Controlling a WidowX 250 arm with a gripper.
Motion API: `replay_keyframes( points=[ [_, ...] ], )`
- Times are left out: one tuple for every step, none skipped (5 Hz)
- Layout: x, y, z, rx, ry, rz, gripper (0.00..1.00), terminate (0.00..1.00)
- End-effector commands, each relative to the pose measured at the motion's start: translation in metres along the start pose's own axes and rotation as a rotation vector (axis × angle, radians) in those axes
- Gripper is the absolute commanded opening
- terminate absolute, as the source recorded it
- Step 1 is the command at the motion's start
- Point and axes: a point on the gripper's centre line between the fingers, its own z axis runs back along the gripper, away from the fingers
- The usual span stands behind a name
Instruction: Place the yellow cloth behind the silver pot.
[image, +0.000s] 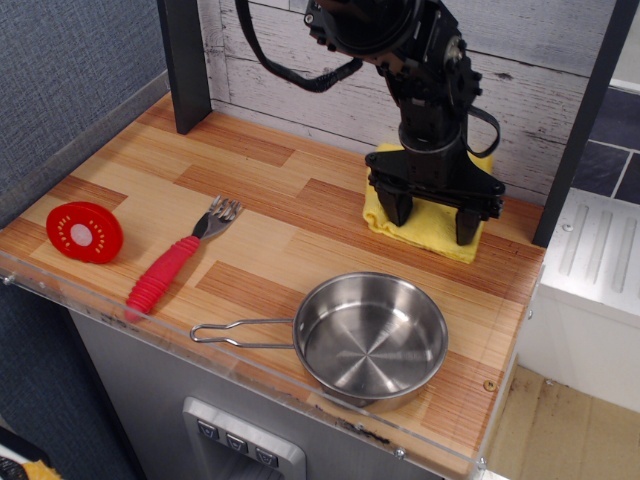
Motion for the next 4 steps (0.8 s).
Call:
replay_keyframes(
  points=[
    [-0.047, -0.013, 0.005, -0.016, 0.082, 0.155, 1.00, 0.00],
    [-0.049, -0.017, 0.013, -0.012, 0.075, 0.166, 1.00, 0.00],
    [-0.044, -0.012, 0.017, -0.031, 0.049, 0.175, 1.00, 0.00],
    [-0.044, -0.005, 0.038, -0.064, -0.049, 0.193, 1.00, 0.00]
  ],
)
